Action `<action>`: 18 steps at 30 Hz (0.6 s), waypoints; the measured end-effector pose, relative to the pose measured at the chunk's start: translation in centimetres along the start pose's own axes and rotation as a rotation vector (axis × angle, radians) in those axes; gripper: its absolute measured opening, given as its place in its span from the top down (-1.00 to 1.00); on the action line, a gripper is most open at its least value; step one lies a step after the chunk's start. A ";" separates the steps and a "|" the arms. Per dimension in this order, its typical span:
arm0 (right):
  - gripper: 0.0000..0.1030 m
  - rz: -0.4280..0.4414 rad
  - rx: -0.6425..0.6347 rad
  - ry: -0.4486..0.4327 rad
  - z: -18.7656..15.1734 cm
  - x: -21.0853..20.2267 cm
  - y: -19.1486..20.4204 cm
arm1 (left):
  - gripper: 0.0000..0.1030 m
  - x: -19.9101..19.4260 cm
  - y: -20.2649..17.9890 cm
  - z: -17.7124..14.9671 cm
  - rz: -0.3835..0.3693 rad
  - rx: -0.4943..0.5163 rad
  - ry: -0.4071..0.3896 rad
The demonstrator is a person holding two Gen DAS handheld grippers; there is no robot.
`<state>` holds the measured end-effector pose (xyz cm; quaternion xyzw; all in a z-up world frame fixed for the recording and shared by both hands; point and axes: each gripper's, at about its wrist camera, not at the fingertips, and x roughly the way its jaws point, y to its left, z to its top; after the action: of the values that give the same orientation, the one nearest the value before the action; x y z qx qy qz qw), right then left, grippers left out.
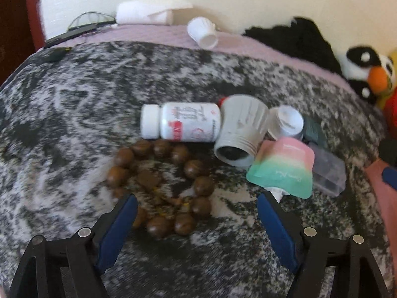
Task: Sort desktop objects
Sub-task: 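Move both grippers back over the remaining items on the blanket, then grasp the brown bead bracelet with left gripper while right grasps pink-green pouch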
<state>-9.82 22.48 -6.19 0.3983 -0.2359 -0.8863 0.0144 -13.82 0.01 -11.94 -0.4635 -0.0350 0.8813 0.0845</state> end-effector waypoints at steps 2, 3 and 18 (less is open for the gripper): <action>-0.57 -0.008 0.006 0.001 0.3 0.1 -0.5 | -0.62 1.6 -0.4 -0.2 0.015 0.018 0.033; -0.57 -0.012 0.010 0.002 0.4 0.1 -0.8 | -0.62 2.5 -0.7 -0.3 0.023 0.027 0.050; -0.33 0.040 0.005 0.086 0.1 1.6 -1.2 | 0.64 -2.7 -1.2 0.4 0.125 0.116 -0.082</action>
<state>-10.81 23.27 -7.80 0.4314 -0.2452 -0.8673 0.0410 -12.48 0.65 -9.33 -0.4229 0.0414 0.9036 0.0547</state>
